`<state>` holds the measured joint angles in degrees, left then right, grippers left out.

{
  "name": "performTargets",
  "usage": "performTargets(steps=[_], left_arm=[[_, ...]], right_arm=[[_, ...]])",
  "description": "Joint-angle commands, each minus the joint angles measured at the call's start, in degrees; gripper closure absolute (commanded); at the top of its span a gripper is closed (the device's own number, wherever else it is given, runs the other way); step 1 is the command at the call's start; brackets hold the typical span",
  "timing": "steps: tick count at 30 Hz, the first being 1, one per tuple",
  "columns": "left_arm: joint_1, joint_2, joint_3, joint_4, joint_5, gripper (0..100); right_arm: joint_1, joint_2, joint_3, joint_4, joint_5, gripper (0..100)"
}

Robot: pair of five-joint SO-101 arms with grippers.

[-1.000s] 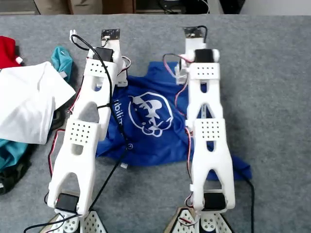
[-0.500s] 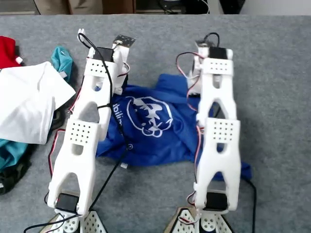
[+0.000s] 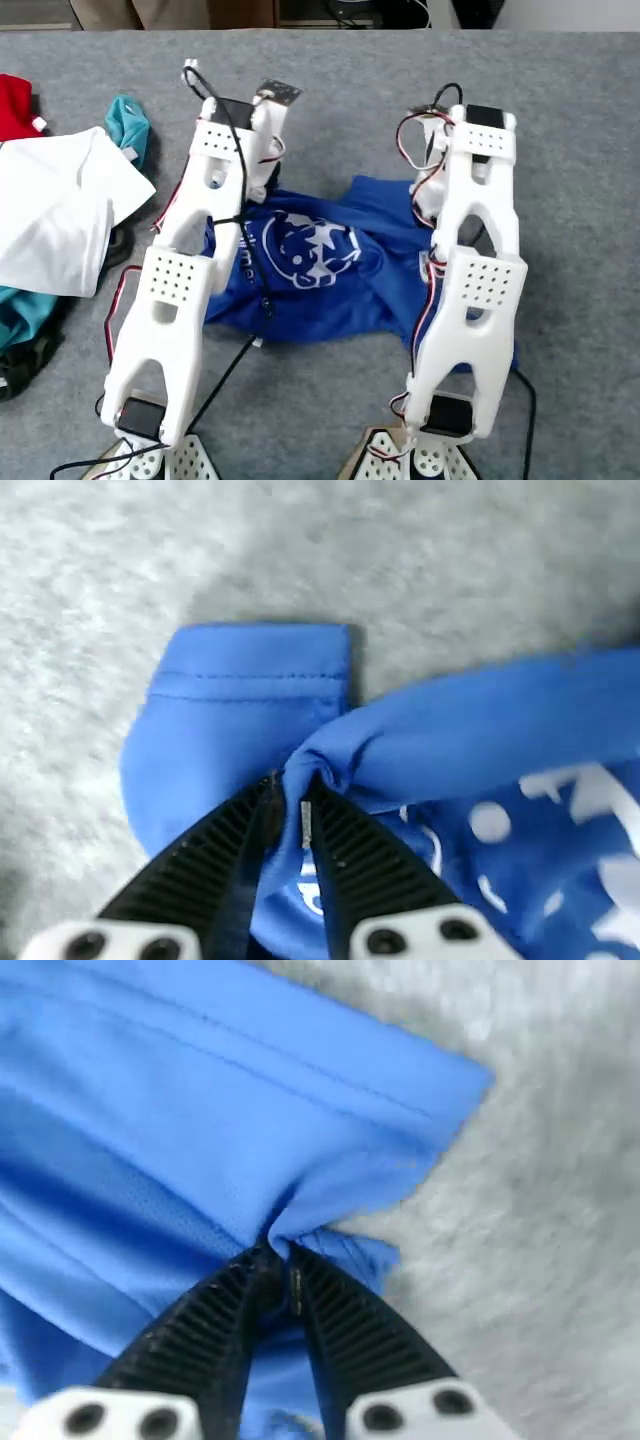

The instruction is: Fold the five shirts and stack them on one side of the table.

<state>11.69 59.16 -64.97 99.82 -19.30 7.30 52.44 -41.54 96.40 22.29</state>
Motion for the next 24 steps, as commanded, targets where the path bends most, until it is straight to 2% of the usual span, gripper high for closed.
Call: performTargets(steps=[1, 9, 14, 17, 20, 22, 24], left_arm=[[2.8, -12.0, 9.8, 1.1, -0.3, 98], [4.5, -30.5, 25.1, 1.1, -0.8, 98], [6.1, -36.4, 34.1, 1.1, -9.1, 98], [6.7, -39.3, 36.6, 1.1, -8.4, 88], [4.7, -42.9, 36.5, 1.1, -0.3, 73], [2.3, -46.3, 36.5, 1.1, 2.6, 68], [0.2, -49.3, 36.5, 1.1, 2.7, 68]], right_arm=[[1.9, -1.7, 0.3, -4.5, 9.8, 99.0], [2.4, -0.3, 0.2, -9.1, 10.0, 98.9], [2.6, -2.0, 0.2, -9.3, 8.7, 89.1], [2.6, -4.5, 0.4, -8.8, 6.9, 82.2], [2.2, -8.0, 0.5, -6.9, 6.9, 81.0], [1.7, -10.7, 0.2, -5.4, 5.9, 80.8], [1.5, -13.8, 0.1, -4.4, 5.7, 80.8]])
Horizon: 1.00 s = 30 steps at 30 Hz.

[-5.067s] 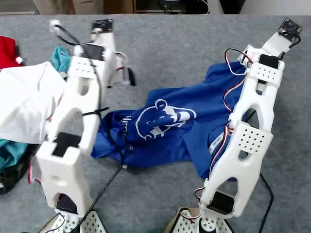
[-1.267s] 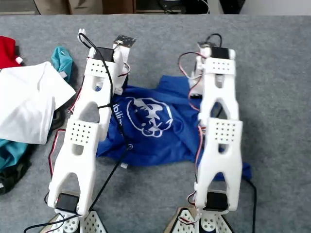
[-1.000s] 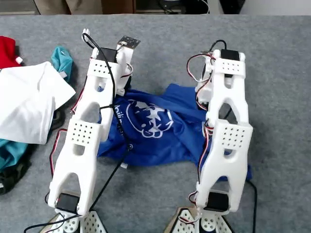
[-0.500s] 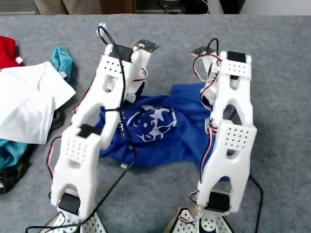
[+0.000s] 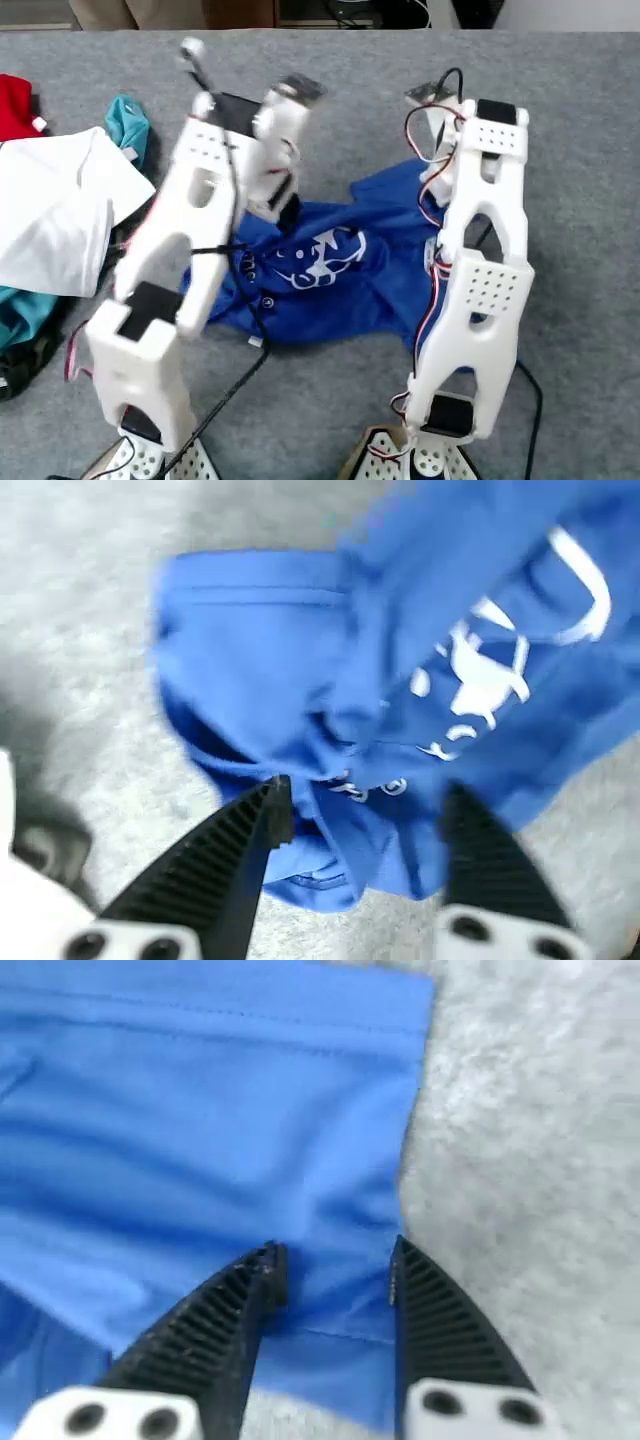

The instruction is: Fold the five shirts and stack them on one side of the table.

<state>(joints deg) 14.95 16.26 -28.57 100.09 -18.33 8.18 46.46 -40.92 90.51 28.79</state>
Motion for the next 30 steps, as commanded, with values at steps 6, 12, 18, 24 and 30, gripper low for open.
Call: performTargets(steps=[6, 12, 18, 24, 30], left_arm=[[-8.4, -7.9, -3.2, -1.1, 2.3, 68], [-11.6, 2.4, -10.0, -6.1, 13.8, 68], [-12.5, 15.8, -20.7, -6.1, 17.1, 67], [-12.0, 23.3, -30.7, -1.0, 16.8, 67], [-12.4, 25.6, -33.1, -0.6, 16.8, 67]], right_arm=[[-3.8, -17.0, 0.0, -1.3, -0.8, 81.0], [-4.6, -8.7, -1.5, -13.3, -4.8, 80.7], [-4.4, 3.1, -7.7, -14.9, -8.0, 80.7], [-5.1, 15.1, -22.0, -13.2, -10.9, 80.7], [-5.4, 24.5, -34.4, -7.8, -11.4, 80.7]])
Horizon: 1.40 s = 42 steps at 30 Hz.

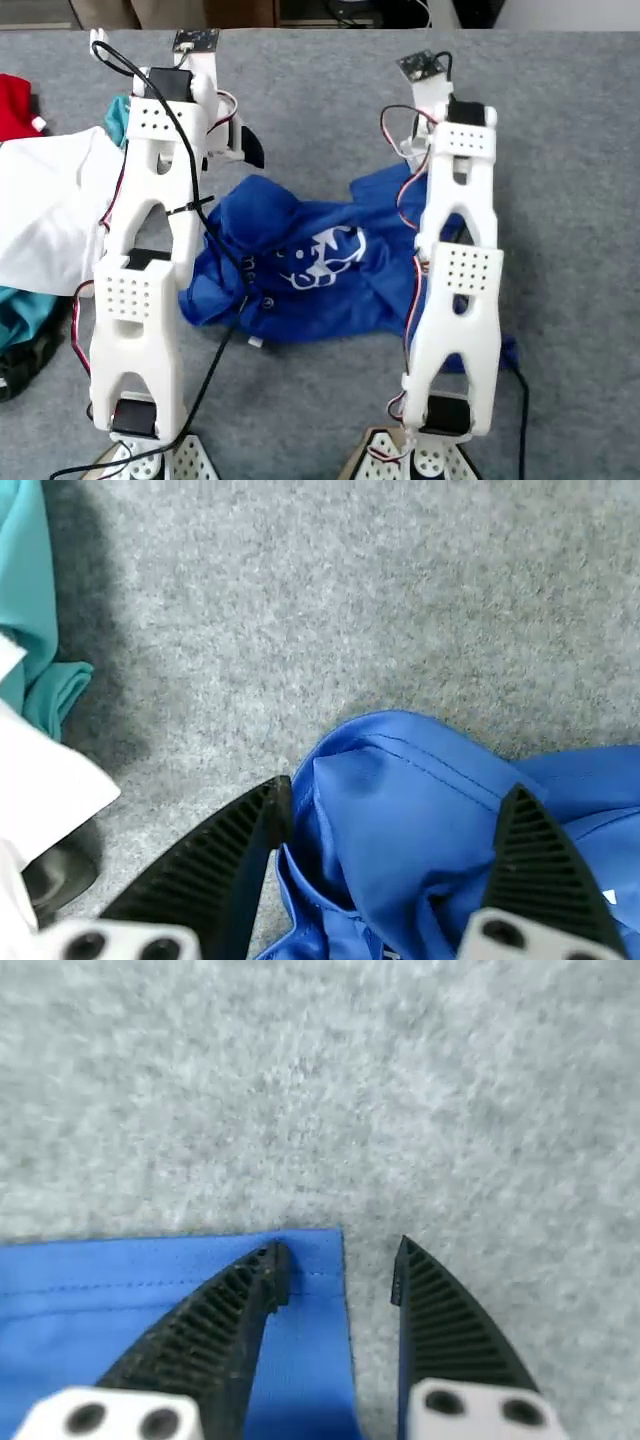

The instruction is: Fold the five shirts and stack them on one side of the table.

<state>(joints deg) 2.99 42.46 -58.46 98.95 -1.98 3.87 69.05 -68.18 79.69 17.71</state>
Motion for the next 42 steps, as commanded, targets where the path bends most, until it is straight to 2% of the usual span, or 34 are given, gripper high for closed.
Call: performTargets(steps=[1, 7, 14, 21, 31, 37, 42], left_arm=[[-0.4, -0.5, -3.3, 0.5, 0.4, 67], [0.0, -0.2, -3.3, 0.5, 0.4, 67], [0.6, -0.2, -3.2, 0.5, 0.4, 67], [0.5, -0.1, -3.2, 0.5, 0.4, 67], [0.5, 0.7, -3.2, 0.5, 0.4, 68], [0.7, 7.4, -3.8, -2.7, 1.7, 68], [0.3, 11.4, -3.8, -4.8, 6.8, 68]], right_arm=[[-1.1, 2.9, -9.3, 3.9, -0.4, 80.8], [-0.9, 6.7, -15.6, 7.5, -0.3, 81.1], [-0.9, 7.0, -15.8, 7.8, -0.3, 81.2], [-0.8, 7.1, -15.8, 7.6, -0.2, 98.4], [2.3, 6.6, -16.4, 7.4, -0.6, 99.3], [7.3, 7.1, -22.9, 7.4, -10.0, 99.3], [8.8, 7.1, -23.1, 6.4, -11.9, 99.3]])
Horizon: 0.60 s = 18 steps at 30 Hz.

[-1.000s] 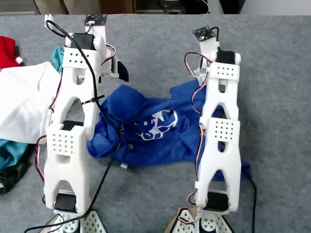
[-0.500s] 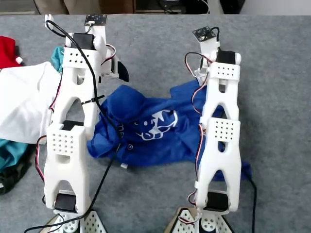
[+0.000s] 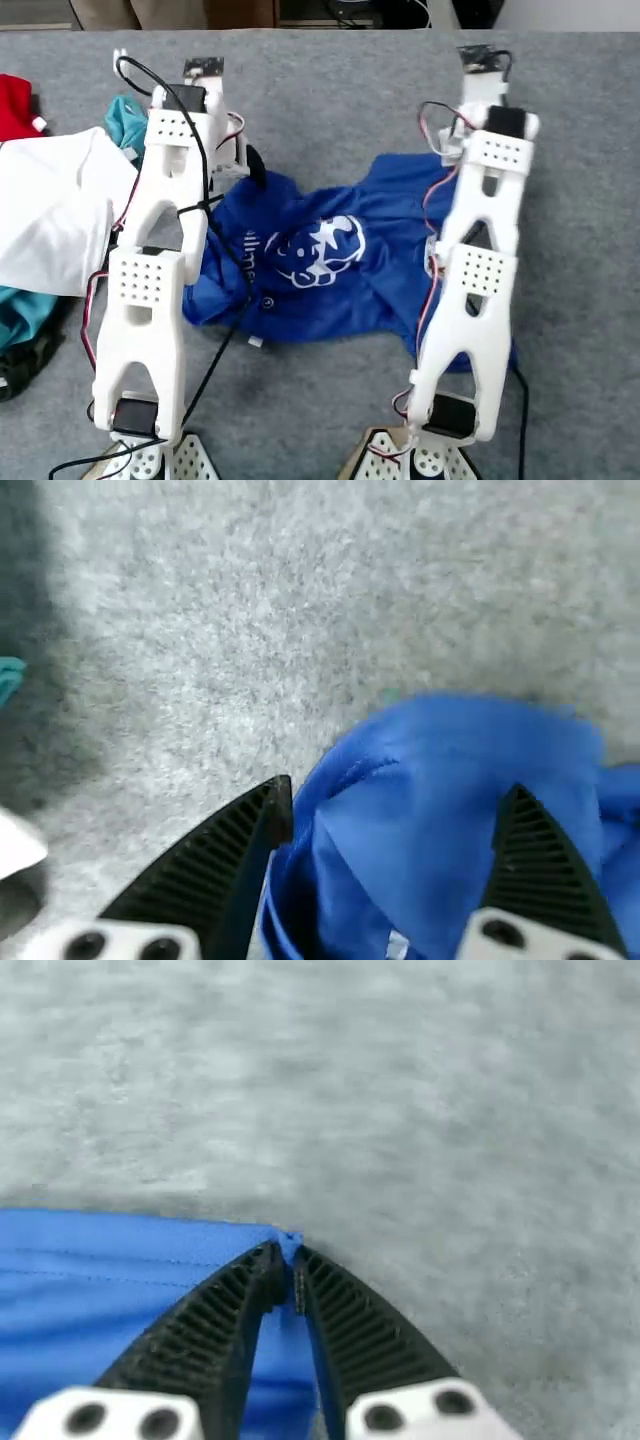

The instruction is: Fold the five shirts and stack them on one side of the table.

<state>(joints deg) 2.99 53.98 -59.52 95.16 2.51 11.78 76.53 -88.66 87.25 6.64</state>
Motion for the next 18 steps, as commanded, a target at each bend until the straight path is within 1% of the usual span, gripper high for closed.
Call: performTargets(steps=[1, 4, 8, 9, 13, 18], left_arm=[[0.1, 0.6, -2.7, -1.1, 2.9, 68], [-1.6, 1.6, -2.7, -1.0, 2.9, 68], [-4.8, 1.5, -2.7, -1.4, 2.5, 74], [-5.4, 1.5, -2.7, -1.4, 1.2, 76], [-6.0, 1.7, -2.7, 0.4, -5.9, 82], [-5.9, 2.0, -2.1, 4.7, -21.5, 92]], right_arm=[[0.8, -0.4, -2.4, -1.2, -0.7, 99.3], [0.7, -0.4, -2.5, -1.4, -0.7, 99.3], [0.7, -0.4, -2.8, -1.5, -0.7, 99.3], [0.7, -0.4, -2.9, -1.6, -0.7, 99.3], [1.3, -0.4, -2.9, -2.8, -1.2, 99.3], [3.2, -0.4, -2.9, -3.6, -4.2, 99.3]])
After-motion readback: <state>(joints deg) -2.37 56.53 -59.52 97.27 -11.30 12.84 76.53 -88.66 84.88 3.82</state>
